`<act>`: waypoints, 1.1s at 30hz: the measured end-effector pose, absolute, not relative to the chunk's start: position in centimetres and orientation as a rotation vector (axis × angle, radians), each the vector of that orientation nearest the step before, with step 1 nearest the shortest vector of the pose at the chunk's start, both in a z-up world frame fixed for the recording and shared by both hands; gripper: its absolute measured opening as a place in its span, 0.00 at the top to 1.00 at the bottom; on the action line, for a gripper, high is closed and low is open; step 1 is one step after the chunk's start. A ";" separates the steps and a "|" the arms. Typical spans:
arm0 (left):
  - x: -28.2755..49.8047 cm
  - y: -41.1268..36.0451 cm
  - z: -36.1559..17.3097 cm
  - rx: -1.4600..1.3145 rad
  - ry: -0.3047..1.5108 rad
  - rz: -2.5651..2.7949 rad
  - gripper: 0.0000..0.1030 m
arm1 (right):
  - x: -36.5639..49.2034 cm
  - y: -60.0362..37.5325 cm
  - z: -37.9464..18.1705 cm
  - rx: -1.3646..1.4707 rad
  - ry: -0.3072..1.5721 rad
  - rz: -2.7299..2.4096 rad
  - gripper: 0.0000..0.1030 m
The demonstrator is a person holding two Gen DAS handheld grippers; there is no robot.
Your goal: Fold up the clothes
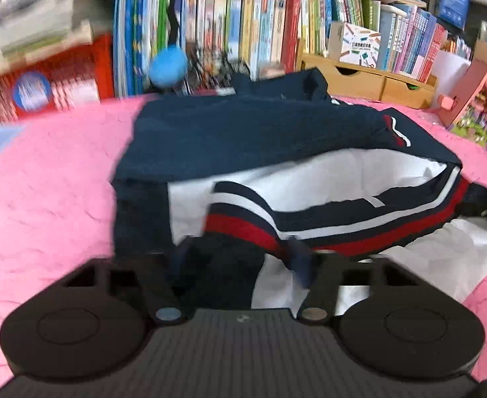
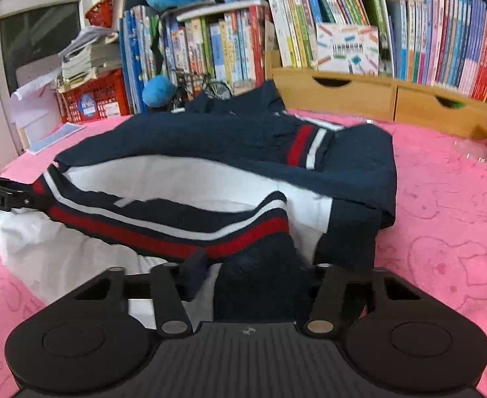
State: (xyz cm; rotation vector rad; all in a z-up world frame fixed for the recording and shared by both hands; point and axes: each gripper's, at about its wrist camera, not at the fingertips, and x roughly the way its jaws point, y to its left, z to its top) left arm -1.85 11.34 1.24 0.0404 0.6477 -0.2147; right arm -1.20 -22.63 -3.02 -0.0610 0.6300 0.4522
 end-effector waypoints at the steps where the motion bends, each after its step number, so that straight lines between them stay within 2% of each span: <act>1: -2.3 11.2 1.6 0.053 0.637 -0.228 0.55 | -1.8 -22.5 -2.5 -0.073 0.612 0.458 0.59; 4: -2.0 11.5 1.6 0.056 0.657 -0.260 0.51 | -2.7 -22.5 -1.2 -0.096 0.576 0.490 0.59; 5: -1.4 11.6 1.3 0.052 0.676 -0.263 0.38 | -2.6 -22.5 -0.9 -0.108 0.573 0.495 0.56; 6: -0.8 11.7 0.9 0.041 0.697 -0.261 0.20 | -2.3 -22.5 -0.9 -0.118 0.580 0.493 0.54; 7: -0.2 11.9 0.4 0.022 0.720 -0.255 0.13 | -1.9 -22.5 -1.0 -0.126 0.592 0.491 0.54; 8: 0.2 12.0 0.1 0.007 0.728 -0.251 0.06 | -1.4 -22.5 -1.3 -0.125 0.614 0.489 0.50; 10: 0.5 12.0 -0.2 -0.015 0.716 -0.249 0.03 | -0.9 -22.2 -2.2 -0.115 0.655 0.487 0.39; 11: 0.4 12.1 -0.1 -0.032 0.714 -0.243 0.08 | -1.0 -22.0 -2.6 -0.116 0.660 0.486 0.38; 13: -0.2 12.4 0.5 -0.081 0.714 -0.223 0.33 | -1.3 -21.5 -3.3 -0.119 0.670 0.482 0.39; 14: -0.5 12.8 1.0 -0.123 0.710 -0.223 0.56 | -1.7 -21.2 -3.4 -0.133 0.658 0.473 0.45; 15: -0.7 13.7 1.7 -0.182 0.701 -0.231 0.63 | -2.4 -21.0 -3.1 -0.154 0.637 0.461 0.50; 17: -1.2 15.3 3.1 -0.299 0.682 -0.246 0.71 | -3.6 -20.8 -2.1 -0.163 0.578 0.440 0.77; 18: -1.5 16.1 3.8 -0.358 0.672 -0.253 0.75 | -4.0 -21.0 -1.4 -0.146 0.554 0.443 0.77; 20: -1.7 16.6 5.5 -0.383 0.633 -0.266 0.76 | -4.3 -21.5 0.5 -0.108 0.502 0.450 0.81; 25: -1.1 14.8 10.7 -0.201 0.460 -0.276 0.76 | -3.7 -21.8 6.3 -0.090 0.338 0.435 0.81; 29: 4.1 12.5 12.2 -0.052 0.392 -0.222 0.76 | -0.2 -21.5 9.2 -0.117 0.265 0.406 0.81; 33: 10.3 10.3 13.0 0.094 0.340 -0.157 0.76 | 6.0 -19.5 9.8 -0.204 0.227 0.343 0.81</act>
